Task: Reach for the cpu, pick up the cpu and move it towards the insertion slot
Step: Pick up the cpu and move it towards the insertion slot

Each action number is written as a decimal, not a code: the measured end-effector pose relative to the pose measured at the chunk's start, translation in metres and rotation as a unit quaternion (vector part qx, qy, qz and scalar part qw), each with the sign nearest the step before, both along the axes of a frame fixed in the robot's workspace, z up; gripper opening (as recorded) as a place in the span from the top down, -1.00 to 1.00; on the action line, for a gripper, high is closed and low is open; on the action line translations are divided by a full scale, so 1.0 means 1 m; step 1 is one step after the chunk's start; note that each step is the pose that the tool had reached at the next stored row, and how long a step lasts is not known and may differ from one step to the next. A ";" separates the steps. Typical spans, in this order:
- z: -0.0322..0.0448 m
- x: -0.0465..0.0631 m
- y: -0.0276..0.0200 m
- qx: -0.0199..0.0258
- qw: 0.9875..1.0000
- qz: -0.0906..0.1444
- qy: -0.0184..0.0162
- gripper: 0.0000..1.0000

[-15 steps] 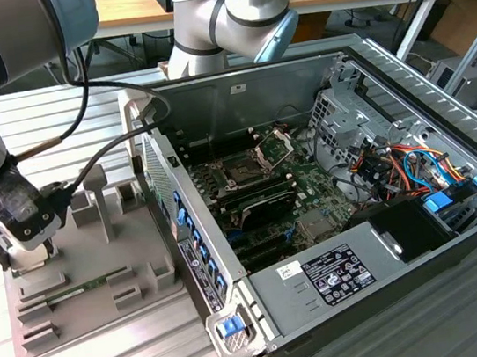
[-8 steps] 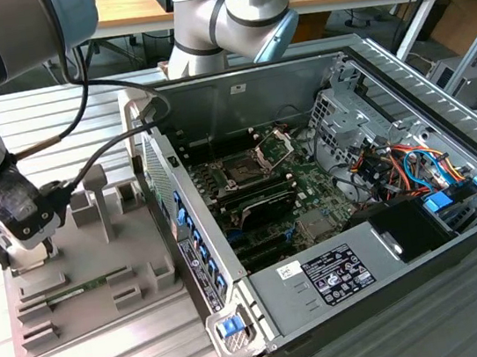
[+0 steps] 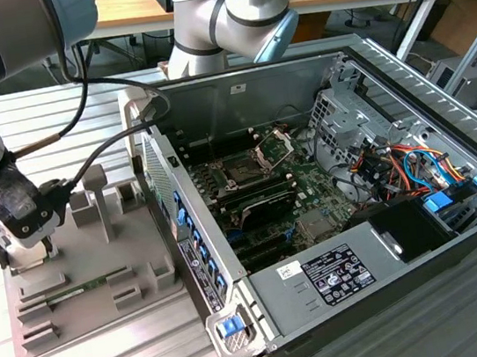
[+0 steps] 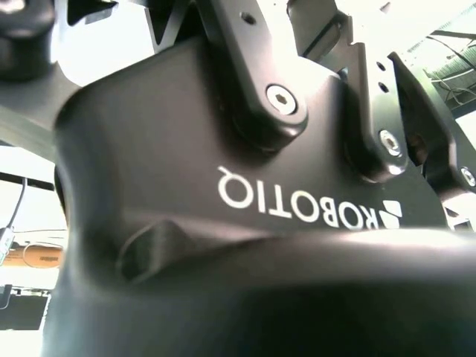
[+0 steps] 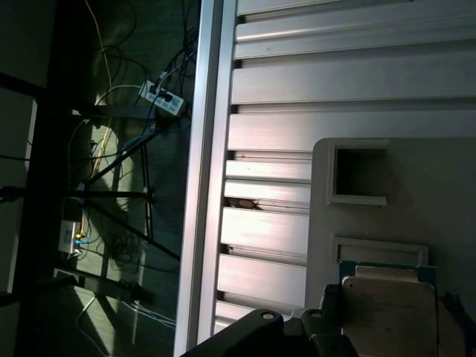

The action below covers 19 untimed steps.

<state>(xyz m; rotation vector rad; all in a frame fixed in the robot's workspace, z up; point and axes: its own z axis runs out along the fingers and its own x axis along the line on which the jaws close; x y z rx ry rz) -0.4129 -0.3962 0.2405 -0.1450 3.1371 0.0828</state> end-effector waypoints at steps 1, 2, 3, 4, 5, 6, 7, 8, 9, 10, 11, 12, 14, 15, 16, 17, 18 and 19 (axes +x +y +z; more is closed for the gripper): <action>0.0002 0.000 0.0000 0.000 1.000 0.000 0.000 -0.08; 0.0004 0.000 0.0000 0.000 1.000 0.000 0.000 -0.08; 0.0006 0.000 0.0000 0.000 1.000 0.000 0.000 -0.08; 0.0009 0.000 0.0000 0.000 1.000 0.000 0.000 -0.08; 0.0011 0.000 0.0000 0.000 1.000 0.000 0.000 -0.08; 0.0013 0.000 0.0000 0.000 1.000 0.000 0.000 -0.08; 0.0016 0.000 0.0000 0.000 1.000 0.000 0.000 -0.08; 0.0018 0.000 0.0000 0.000 1.000 0.000 0.000 -0.08; 0.0022 0.000 0.0000 0.000 1.000 0.000 0.000 -0.08; 0.0024 0.000 0.0000 0.000 1.000 0.000 0.000 -0.08; 0.0027 0.000 0.0000 0.000 1.000 0.000 0.000 -0.08; 0.0029 0.000 0.0000 0.000 1.000 0.000 0.000 -0.08; 0.0037 0.000 0.0000 0.000 1.000 0.000 0.000 -0.08; 0.0041 0.000 0.0000 0.000 1.000 0.000 0.000 -0.08; 0.0043 0.000 0.0000 0.000 1.000 0.000 0.000 -0.08; 0.0045 0.000 0.0000 0.000 1.000 0.000 0.000 -0.08; 0.0047 0.000 0.0000 0.000 1.000 0.000 0.000 -0.08; 0.0049 0.000 0.0000 0.000 1.000 0.000 0.000 -0.08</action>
